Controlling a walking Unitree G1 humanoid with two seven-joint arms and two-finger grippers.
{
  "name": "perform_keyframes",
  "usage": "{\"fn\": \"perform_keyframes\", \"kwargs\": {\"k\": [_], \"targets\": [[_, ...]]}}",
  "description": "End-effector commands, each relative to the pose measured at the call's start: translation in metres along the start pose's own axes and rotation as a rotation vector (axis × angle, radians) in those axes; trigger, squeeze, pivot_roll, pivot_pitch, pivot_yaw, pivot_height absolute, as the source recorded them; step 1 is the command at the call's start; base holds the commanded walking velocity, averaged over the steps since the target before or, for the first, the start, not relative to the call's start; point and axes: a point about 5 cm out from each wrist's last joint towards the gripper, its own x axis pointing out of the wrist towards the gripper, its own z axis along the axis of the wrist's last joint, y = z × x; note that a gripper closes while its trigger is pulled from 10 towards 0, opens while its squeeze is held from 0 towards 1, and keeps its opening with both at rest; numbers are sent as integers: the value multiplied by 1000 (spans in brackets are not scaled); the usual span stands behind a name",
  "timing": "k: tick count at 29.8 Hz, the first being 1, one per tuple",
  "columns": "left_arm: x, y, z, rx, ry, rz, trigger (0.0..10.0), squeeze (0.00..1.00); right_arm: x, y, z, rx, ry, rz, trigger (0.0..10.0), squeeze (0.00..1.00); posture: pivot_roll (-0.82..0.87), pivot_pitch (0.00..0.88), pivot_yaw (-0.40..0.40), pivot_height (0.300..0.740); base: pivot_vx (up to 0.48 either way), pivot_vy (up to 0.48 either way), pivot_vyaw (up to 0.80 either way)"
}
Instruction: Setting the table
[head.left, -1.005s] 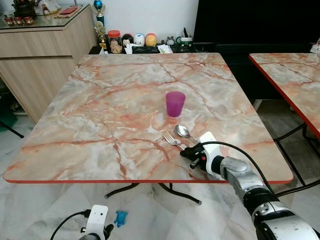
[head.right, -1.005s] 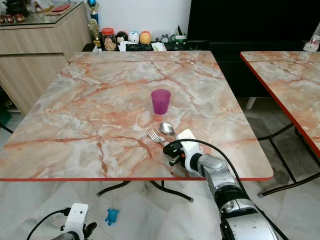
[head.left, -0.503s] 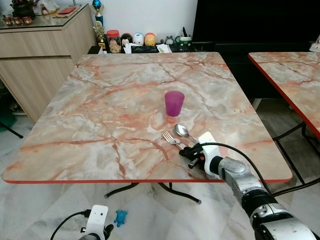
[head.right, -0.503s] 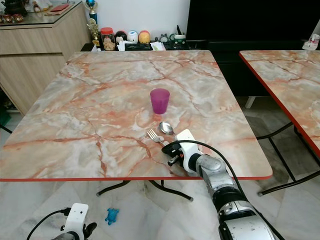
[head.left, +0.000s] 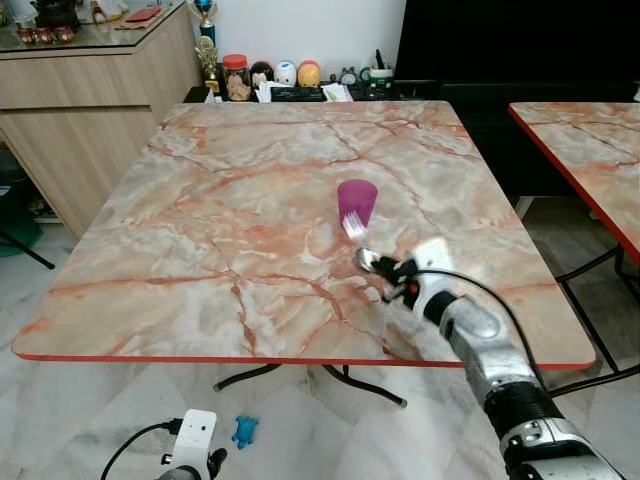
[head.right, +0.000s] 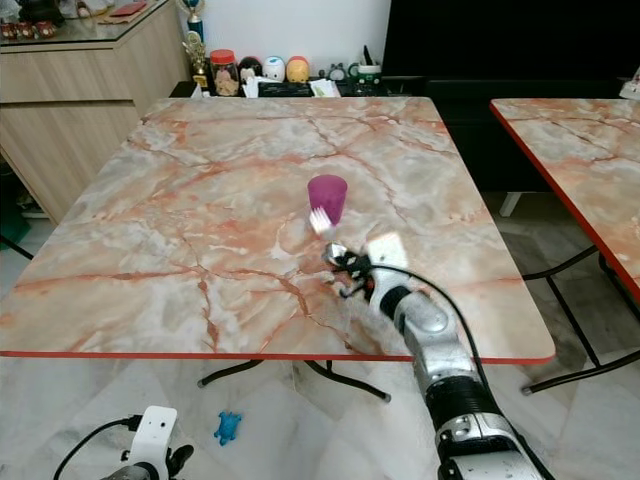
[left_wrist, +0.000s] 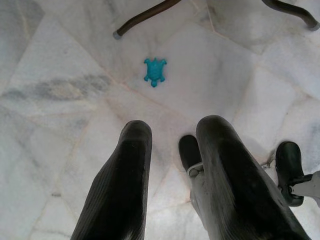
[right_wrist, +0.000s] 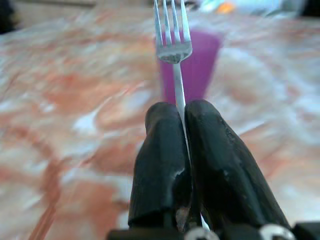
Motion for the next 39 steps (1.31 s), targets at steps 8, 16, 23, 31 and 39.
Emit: {"fn": "perform_keyframes", "kwargs": {"k": [8,16,23,31,39], "targets": [[1,-3,0,19,18,10,10000,0,-23,3,37,-108,-275,-285,10000,0,-45,0,20,740,0,0,0],[1,-5,-1,16,21,13,10000,0,-39,0,36,-77,-318,-406,10000,0,-44,0,11,740,0,0,0],[0,-2,-5,26,28,22,10000,0,-45,3,35,-101,-312,-448,10000,0,-38,0,8,740,0,0,0],[-2,3,-9,23,34,30,10000,0,-45,4,34,-89,-302,-444,10000,0,-35,0,4,740,0,-247,0],[-3,6,-10,25,39,33,10000,0,-44,3,34,-87,-296,-454,10000,0,-35,0,3,740,0,-299,0]]}}
